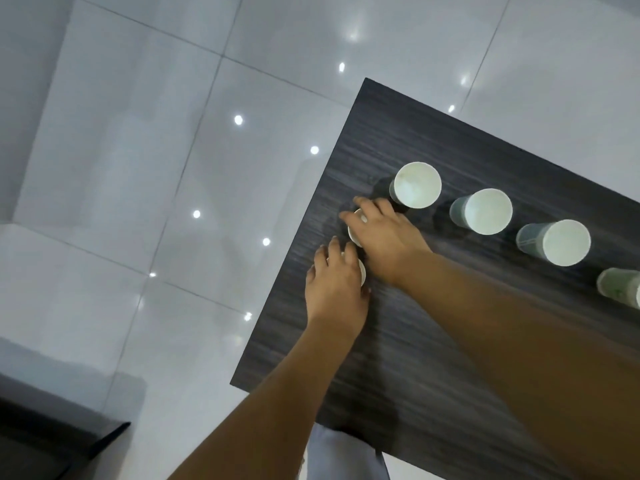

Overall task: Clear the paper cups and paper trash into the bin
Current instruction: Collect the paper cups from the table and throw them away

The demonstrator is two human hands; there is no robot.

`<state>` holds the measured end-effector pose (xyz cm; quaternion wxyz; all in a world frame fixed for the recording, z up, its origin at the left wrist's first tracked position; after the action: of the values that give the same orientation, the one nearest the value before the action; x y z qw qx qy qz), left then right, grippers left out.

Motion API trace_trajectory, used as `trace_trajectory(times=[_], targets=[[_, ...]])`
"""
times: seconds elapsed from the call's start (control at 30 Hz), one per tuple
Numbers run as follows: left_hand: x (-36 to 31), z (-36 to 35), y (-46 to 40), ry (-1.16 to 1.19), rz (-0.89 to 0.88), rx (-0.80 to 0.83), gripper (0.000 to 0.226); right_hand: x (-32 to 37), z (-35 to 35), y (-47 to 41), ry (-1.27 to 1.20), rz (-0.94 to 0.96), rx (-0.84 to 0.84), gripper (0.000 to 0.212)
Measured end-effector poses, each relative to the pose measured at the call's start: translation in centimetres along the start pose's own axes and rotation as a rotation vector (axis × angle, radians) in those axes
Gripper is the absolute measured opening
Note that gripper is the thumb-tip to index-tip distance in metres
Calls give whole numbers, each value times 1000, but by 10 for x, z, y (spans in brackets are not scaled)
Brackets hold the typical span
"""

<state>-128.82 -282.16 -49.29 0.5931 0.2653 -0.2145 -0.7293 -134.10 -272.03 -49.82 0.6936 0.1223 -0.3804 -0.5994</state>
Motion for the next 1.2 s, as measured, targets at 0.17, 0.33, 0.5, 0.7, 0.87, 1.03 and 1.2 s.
trace_trajectory(times=[0.17, 0.33, 0.5, 0.7, 0.87, 1.03, 1.2], targets=[[12, -8, 6, -50, -56, 27, 60, -7, -14, 5, -42, -80, -6, 66], [30, 2, 30, -146, -112, 37, 58, -3, -18, 38, -115, -186, -12, 62], [47, 29, 62, -190, -191, -10, 59, 23, -10, 87, -204, -229, -89, 57], [59, 68, 118, -251, -357, -39, 61, 73, -6, 162, -348, -349, -179, 71], [64, 98, 182, -303, -502, -44, 62, 124, -9, 252, -447, -466, -340, 66], [52, 117, 256, -389, -696, -13, 59, 171, -33, 350, -597, -626, -532, 71], [13, 127, 326, -501, -879, 33, 54, 197, -63, 458, -718, -833, -655, 71]])
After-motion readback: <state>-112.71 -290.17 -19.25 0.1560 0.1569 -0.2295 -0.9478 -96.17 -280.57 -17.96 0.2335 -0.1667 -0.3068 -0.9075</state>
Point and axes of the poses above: each hand's wrist, its own y-axis away from the middle knuckle, its own z-axis out of the back of the hand, x = y × z, the point moved 2 cm from there along -y, towards the middle knuckle, and after that the axes turned 11 degrees about -y, right-handed, at the moved point
